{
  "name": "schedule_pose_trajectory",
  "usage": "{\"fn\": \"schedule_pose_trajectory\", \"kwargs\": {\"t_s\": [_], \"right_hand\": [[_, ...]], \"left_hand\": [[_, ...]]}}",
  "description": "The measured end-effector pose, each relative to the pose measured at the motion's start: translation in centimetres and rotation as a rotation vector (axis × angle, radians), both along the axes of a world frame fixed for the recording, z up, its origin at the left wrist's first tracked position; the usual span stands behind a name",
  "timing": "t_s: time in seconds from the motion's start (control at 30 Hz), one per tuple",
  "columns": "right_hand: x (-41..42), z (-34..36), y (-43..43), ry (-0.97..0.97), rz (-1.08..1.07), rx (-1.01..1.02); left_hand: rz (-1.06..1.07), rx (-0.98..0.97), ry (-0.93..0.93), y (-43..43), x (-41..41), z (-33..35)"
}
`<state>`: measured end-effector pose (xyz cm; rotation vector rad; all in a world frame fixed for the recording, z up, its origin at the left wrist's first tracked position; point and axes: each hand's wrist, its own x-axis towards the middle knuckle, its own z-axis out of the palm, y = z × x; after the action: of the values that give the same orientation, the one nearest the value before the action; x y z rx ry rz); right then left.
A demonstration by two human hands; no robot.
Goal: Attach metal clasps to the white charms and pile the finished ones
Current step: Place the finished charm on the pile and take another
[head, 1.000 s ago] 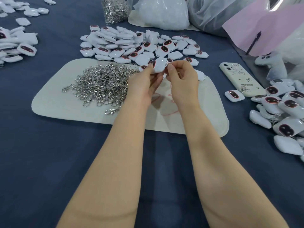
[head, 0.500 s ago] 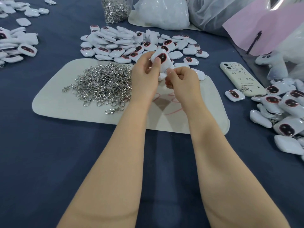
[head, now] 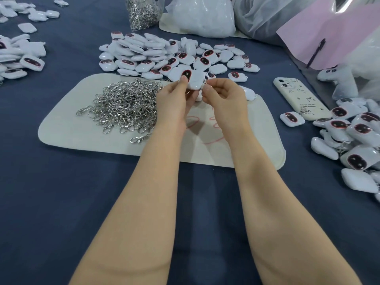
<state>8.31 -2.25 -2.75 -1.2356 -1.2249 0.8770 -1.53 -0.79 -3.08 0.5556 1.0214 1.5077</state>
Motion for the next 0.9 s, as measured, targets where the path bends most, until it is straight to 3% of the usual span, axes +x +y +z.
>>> {"fn": "schedule_pose_trajectory", "kwargs": {"t_s": [0.2, 0.33, 0.5, 0.77, 0.9], "right_hand": [[-0.1, 0.0, 0.0, -0.03, -0.04, 0.058], [-0.1, 0.0, 0.1, -0.01, -0.067, 0.085], [0.3, -0.1, 0.3, -0.063, -0.054, 0.058], [0.5, -0.4, 0.5, -0.201, 0.012, -0.053], [0.5, -0.6, 0.9, -0.081, -0.072, -0.079]], "left_hand": [[-0.053, -0.037, -0.199, -0.3, -0.1, 0.5], [-0.11, -0.073, -0.058, -0.3, 0.1, 0.5], [-0.016, 0.061, -0.012, -0.3, 0.2, 0.5], [0.064, 0.287, 0.419, -0.7, 1.0, 0.5], [0.084, 0.245, 0.437, -0.5, 1.1, 0.5]]}}
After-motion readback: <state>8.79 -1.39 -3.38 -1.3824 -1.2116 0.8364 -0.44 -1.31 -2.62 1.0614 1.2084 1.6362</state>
